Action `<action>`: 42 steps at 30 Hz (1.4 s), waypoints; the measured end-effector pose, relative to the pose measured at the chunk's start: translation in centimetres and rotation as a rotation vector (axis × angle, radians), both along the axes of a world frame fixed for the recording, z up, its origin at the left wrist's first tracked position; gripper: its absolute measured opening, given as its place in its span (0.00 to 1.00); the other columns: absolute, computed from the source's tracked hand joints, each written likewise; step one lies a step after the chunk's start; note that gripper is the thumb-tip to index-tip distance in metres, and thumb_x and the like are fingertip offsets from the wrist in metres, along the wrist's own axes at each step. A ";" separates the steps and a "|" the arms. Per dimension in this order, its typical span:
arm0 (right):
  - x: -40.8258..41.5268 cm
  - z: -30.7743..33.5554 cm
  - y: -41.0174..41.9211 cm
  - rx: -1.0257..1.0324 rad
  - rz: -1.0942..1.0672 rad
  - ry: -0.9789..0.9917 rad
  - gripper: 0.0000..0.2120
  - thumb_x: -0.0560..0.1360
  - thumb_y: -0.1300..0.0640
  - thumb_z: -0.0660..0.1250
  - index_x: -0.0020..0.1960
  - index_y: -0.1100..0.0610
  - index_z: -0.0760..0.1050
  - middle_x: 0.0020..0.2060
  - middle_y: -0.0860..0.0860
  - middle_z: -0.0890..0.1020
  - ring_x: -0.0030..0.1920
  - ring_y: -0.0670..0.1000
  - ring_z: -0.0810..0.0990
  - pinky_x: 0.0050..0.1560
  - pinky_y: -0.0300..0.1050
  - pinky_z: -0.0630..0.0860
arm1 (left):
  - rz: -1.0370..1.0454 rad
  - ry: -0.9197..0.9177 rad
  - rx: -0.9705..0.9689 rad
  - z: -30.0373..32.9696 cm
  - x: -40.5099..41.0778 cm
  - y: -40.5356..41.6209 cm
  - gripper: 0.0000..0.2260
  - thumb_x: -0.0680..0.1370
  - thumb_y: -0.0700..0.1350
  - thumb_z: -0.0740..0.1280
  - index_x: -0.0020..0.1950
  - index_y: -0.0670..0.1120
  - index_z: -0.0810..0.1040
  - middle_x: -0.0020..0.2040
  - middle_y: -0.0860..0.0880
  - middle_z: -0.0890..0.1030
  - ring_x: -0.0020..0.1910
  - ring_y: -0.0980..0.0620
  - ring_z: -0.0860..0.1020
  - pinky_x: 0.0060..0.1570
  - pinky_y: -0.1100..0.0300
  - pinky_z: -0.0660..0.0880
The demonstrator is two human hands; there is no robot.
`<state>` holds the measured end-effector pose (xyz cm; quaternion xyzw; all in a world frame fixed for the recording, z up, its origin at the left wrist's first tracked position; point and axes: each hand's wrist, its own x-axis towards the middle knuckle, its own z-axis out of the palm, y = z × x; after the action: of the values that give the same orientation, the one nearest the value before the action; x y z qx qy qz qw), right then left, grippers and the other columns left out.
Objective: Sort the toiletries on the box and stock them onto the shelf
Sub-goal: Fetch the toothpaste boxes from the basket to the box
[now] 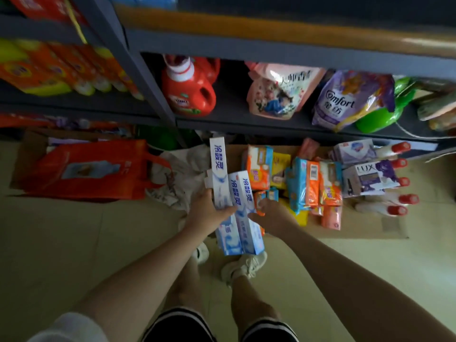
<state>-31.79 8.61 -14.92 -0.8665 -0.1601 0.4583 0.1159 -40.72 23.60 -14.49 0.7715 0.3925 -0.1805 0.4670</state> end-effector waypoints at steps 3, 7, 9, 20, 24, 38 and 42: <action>-1.2 -1.5 -0.7 -0.012 -0.033 -0.003 0.26 0.71 0.41 0.68 0.59 0.58 0.70 0.54 0.56 0.79 0.54 0.57 0.78 0.45 0.47 0.72 | -0.013 0.044 0.120 0.1 0.2 -0.7 0.15 0.70 0.48 0.71 0.52 0.43 0.73 0.47 0.50 0.79 0.44 0.50 0.79 0.35 0.61 0.73; -2.4 -2.5 -0.9 0.014 -0.073 0.027 0.25 0.70 0.42 0.68 0.60 0.56 0.70 0.54 0.55 0.79 0.53 0.57 0.79 0.45 0.48 0.76 | 0.063 0.092 0.103 1.3 0.4 0.0 0.09 0.72 0.45 0.67 0.47 0.43 0.71 0.40 0.50 0.74 0.39 0.50 0.73 0.29 0.65 0.65; -2.2 -2.0 -0.9 0.022 -0.114 0.012 0.20 0.72 0.46 0.67 0.56 0.58 0.70 0.50 0.55 0.79 0.51 0.58 0.79 0.41 0.46 0.73 | 0.032 0.056 0.081 1.9 0.0 0.5 0.08 0.72 0.45 0.66 0.45 0.43 0.69 0.36 0.49 0.71 0.37 0.49 0.71 0.31 0.59 0.63; 3.9 6.9 -2.0 0.496 -0.677 0.066 0.06 0.76 0.59 0.66 0.44 0.60 0.70 0.38 0.56 0.76 0.38 0.53 0.76 0.38 0.46 0.72 | 0.110 -0.341 0.071 9.6 2.5 2.9 0.08 0.76 0.43 0.67 0.51 0.46 0.70 0.41 0.55 0.74 0.40 0.55 0.76 0.40 0.66 0.71; 5.8 11.6 0.5 0.760 -0.907 0.249 0.08 0.76 0.64 0.62 0.39 0.58 0.68 0.33 0.56 0.77 0.29 0.49 0.77 0.31 0.40 0.75 | 0.082 -0.531 0.153 13.0 4.0 5.5 0.11 0.73 0.46 0.69 0.52 0.47 0.71 0.45 0.51 0.77 0.40 0.61 0.75 0.37 0.69 0.69; 12.0 23.0 11.3 0.995 -0.958 0.330 0.07 0.76 0.60 0.64 0.53 0.60 0.73 0.39 0.54 0.83 0.36 0.50 0.83 0.38 0.46 0.80 | -0.087 -0.739 0.835 20.8 12.3 14.8 0.17 0.69 0.44 0.74 0.52 0.40 0.73 0.50 0.40 0.76 0.48 0.40 0.75 0.45 0.50 0.72; 12.9 23.6 12.7 0.959 -0.932 0.366 0.05 0.76 0.59 0.63 0.52 0.57 0.73 0.44 0.56 0.81 0.45 0.54 0.81 0.54 0.57 0.75 | -0.199 -0.749 0.925 20.5 12.6 15.4 0.18 0.63 0.38 0.77 0.48 0.41 0.74 0.51 0.39 0.75 0.49 0.38 0.75 0.46 0.48 0.74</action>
<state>-18.92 21.32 8.72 -0.6067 0.0662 0.3784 0.6960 -28.14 39.04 6.00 0.9387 0.1651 0.2504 0.1702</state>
